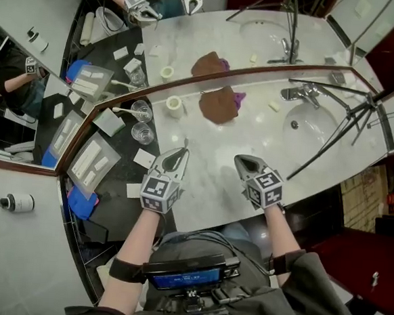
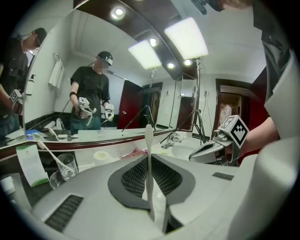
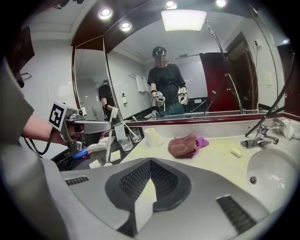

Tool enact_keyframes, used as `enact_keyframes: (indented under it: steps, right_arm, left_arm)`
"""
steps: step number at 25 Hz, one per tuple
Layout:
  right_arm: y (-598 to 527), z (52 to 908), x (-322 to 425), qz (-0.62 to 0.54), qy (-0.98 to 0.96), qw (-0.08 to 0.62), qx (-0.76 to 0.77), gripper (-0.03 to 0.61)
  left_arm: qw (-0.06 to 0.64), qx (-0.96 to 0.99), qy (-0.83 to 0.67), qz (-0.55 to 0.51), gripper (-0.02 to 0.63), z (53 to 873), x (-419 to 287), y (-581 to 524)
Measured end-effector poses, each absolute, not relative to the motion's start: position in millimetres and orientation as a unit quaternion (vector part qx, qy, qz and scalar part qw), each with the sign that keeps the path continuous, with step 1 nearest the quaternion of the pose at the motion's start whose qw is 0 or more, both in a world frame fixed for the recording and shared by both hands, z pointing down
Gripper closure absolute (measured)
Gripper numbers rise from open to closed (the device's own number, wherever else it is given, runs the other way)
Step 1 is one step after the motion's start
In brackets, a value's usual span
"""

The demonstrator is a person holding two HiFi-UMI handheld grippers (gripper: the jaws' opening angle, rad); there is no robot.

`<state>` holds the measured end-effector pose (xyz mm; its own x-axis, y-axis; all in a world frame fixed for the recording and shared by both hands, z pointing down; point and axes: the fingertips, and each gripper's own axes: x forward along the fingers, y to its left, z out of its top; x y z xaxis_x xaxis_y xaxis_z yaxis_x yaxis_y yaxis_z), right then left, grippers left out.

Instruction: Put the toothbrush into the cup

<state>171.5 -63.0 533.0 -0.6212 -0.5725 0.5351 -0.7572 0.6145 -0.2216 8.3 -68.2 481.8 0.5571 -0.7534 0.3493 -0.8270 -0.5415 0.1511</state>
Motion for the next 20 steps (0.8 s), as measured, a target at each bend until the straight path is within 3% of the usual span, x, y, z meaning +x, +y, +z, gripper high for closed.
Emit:
enact_keyframes:
  steps: [8, 20]
  right_arm:
    - [-69, 523, 114, 0.200, -0.901, 0.219, 0.317, 0.575]
    - [-52, 512, -34, 0.161, -0.945, 0.241, 0.151, 0.575]
  left_arm:
    - [0.166, 0.823, -0.540, 0.061, 0.588, 469, -55, -85]
    - [0.208, 0.733, -0.645, -0.049, 0.588, 469, -186, -121]
